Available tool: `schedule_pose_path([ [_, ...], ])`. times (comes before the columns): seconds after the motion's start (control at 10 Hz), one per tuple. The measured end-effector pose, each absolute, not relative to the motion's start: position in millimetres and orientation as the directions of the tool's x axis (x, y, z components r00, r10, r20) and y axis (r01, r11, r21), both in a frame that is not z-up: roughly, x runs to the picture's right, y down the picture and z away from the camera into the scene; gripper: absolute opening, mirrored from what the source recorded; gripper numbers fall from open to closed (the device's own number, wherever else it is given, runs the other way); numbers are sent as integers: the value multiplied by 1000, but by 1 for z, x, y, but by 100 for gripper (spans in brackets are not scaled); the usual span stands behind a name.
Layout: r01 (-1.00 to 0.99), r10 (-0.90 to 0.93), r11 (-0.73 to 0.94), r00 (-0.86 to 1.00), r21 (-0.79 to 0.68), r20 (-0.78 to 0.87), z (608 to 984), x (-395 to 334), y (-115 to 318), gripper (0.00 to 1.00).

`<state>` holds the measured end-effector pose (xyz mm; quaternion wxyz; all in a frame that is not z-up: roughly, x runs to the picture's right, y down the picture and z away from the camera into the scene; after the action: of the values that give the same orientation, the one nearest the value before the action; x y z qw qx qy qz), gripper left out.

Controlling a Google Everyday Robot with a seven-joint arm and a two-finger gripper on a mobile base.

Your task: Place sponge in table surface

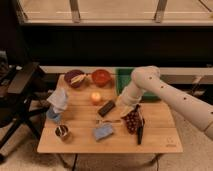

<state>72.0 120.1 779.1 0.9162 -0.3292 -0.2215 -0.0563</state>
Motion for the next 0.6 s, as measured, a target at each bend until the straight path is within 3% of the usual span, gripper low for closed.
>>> schedule_pose_path([
  [0.6,423,-58,741,814,-522,578,801,20,183,54],
])
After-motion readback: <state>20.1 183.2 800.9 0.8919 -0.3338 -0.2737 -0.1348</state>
